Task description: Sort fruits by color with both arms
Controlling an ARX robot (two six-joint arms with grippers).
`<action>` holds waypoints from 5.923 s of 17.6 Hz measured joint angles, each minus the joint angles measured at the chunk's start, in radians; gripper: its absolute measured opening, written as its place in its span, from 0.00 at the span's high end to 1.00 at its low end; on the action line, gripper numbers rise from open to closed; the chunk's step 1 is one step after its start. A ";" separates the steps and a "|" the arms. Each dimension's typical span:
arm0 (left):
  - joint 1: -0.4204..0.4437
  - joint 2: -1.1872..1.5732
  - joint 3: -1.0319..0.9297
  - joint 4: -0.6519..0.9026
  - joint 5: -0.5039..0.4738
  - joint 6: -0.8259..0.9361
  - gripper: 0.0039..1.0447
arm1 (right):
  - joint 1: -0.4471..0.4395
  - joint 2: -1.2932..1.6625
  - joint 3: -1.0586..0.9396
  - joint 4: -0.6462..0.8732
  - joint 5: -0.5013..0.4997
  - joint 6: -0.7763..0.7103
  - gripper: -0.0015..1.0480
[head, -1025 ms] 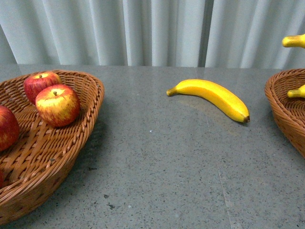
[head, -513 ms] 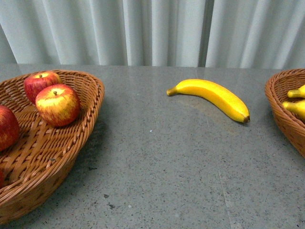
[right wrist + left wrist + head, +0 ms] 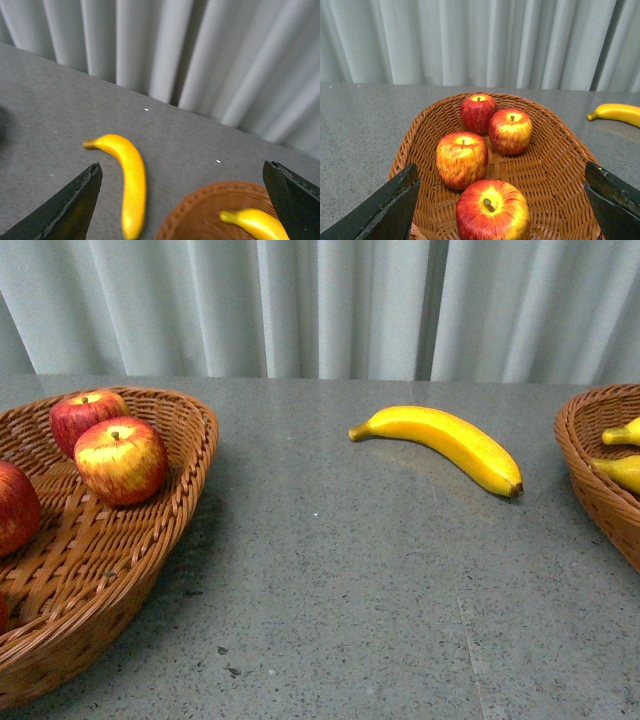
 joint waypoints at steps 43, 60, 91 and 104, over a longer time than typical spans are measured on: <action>0.000 0.000 0.000 0.000 0.000 0.000 0.06 | 0.168 0.893 0.861 -0.474 0.014 -0.037 0.67; 0.000 0.000 0.000 0.000 0.000 0.000 0.06 | -0.423 0.044 -0.121 -0.053 -0.366 -0.064 0.68; 0.000 0.000 0.000 0.000 0.000 0.000 0.06 | -0.143 -1.014 -0.784 0.011 0.148 0.209 0.98; 0.000 0.000 0.000 0.000 0.000 0.000 0.06 | -0.143 -1.217 -0.923 -0.050 0.148 0.209 0.98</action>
